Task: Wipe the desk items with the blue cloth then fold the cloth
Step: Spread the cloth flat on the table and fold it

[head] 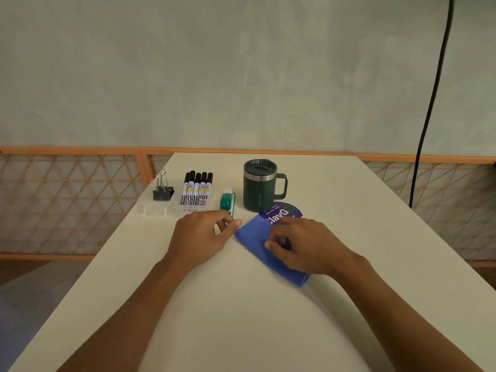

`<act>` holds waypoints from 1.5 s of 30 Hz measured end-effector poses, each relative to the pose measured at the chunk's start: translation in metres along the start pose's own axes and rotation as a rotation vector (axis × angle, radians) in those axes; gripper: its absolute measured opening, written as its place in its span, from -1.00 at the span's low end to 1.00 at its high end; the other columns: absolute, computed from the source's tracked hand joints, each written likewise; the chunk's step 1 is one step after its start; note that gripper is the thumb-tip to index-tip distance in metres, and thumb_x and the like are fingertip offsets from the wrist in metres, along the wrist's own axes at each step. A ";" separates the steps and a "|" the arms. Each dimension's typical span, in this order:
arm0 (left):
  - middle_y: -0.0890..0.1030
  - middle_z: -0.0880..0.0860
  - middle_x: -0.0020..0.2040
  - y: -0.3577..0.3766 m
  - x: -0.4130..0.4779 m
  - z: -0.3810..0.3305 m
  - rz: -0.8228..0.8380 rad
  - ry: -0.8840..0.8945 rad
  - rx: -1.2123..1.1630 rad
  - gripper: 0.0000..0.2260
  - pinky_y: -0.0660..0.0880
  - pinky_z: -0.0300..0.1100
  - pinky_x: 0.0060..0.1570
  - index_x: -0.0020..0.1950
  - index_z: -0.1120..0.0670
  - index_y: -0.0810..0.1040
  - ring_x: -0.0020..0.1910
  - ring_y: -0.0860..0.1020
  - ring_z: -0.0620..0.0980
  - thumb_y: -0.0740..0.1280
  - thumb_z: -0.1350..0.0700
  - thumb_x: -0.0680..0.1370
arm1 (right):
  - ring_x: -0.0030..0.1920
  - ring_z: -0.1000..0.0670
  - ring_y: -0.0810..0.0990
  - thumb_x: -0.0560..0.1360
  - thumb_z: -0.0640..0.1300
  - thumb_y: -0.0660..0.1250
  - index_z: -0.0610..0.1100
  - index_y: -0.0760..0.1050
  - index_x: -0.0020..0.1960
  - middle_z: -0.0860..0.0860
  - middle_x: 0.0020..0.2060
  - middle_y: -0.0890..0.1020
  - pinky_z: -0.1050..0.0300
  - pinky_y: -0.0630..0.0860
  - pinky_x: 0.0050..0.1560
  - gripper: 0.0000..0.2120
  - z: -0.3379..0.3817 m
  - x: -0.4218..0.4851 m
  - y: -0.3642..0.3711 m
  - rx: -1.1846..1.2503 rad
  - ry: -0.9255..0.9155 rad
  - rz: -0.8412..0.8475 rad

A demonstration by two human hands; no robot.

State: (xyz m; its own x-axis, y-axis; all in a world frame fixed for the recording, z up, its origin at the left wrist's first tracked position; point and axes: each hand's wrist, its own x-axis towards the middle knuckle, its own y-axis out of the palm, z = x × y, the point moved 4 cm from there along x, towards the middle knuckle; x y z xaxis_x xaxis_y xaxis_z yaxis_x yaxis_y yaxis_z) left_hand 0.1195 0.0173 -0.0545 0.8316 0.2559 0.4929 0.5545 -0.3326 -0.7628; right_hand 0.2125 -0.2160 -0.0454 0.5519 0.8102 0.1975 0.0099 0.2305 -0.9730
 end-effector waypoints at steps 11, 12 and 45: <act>0.62 -0.25 0.03 0.021 -0.018 -0.032 0.116 0.205 -0.047 -0.87 0.52 -0.22 -0.07 0.14 -0.19 0.66 -0.02 0.57 -0.22 0.37 -0.18 0.67 | 0.67 0.06 0.14 0.77 0.22 0.01 -0.01 0.18 0.71 0.09 0.70 0.19 0.10 0.06 0.67 -0.42 0.010 -0.038 0.029 0.158 0.093 0.033; 0.63 -0.25 0.09 0.023 -0.019 -0.036 0.129 0.224 -0.042 -0.85 0.52 -0.22 -0.03 0.19 -0.19 0.65 0.05 0.57 -0.22 0.38 -0.17 0.67 | 0.68 0.07 0.13 0.77 0.21 0.01 0.00 0.18 0.71 0.10 0.70 0.18 0.13 0.02 0.68 -0.43 0.007 -0.045 0.027 0.152 0.111 0.022; 0.55 -0.24 0.20 0.050 -0.032 -0.080 0.371 0.301 -0.027 -0.87 0.47 -0.04 0.19 0.18 -0.37 0.49 0.18 0.48 -0.15 0.27 -0.26 0.64 | 0.55 0.31 0.07 0.73 0.29 0.07 0.25 0.15 0.68 0.26 0.66 0.20 0.15 0.09 0.54 -0.46 -0.116 -0.320 -0.046 0.157 0.732 -0.059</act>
State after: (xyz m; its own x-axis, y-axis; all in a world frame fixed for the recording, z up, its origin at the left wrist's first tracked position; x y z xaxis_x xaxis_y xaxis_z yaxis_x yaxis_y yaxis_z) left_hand 0.1230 -0.0796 -0.0747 0.9435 -0.1571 0.2918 0.2159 -0.3766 -0.9009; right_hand 0.1325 -0.5485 -0.0772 0.9682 0.2412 0.0659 -0.0320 0.3809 -0.9241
